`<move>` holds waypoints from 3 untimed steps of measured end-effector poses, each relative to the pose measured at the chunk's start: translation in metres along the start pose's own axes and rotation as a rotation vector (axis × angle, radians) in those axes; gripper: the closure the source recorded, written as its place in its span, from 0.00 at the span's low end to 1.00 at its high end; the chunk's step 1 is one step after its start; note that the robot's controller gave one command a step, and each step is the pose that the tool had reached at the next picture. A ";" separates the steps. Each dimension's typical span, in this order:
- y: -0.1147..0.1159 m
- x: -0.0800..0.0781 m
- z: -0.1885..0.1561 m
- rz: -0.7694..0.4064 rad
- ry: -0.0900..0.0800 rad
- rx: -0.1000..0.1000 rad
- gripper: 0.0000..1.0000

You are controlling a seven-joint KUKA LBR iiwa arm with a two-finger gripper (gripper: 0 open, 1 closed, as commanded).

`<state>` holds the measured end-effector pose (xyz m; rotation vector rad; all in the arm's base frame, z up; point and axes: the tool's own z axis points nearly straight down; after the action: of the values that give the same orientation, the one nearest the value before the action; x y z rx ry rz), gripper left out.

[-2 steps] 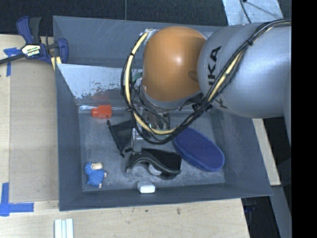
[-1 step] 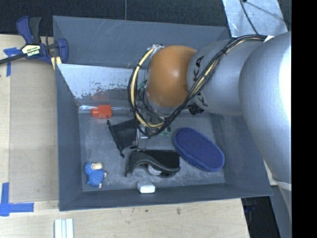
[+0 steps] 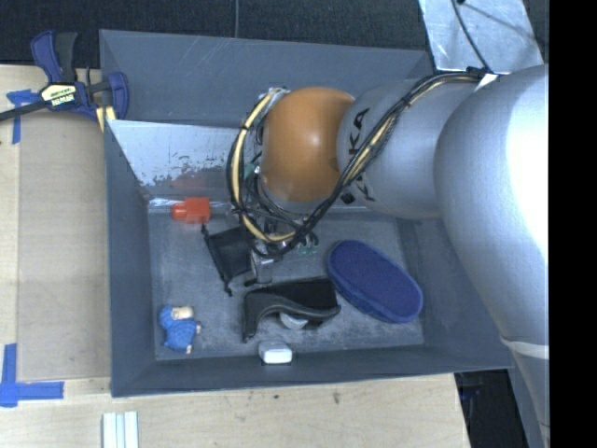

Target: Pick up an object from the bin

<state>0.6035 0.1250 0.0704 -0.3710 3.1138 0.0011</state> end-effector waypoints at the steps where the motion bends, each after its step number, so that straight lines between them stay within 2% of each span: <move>1: -0.001 -0.001 0.000 0.003 -0.002 0.000 0.00; 3: -0.002 -0.002 -0.001 0.010 -0.004 -0.001 0.00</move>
Offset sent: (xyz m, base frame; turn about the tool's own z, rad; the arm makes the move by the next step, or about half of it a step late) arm 0.0000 0.0000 0.0000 0.0000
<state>0.6057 0.1233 0.0716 -0.3553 3.1116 0.0039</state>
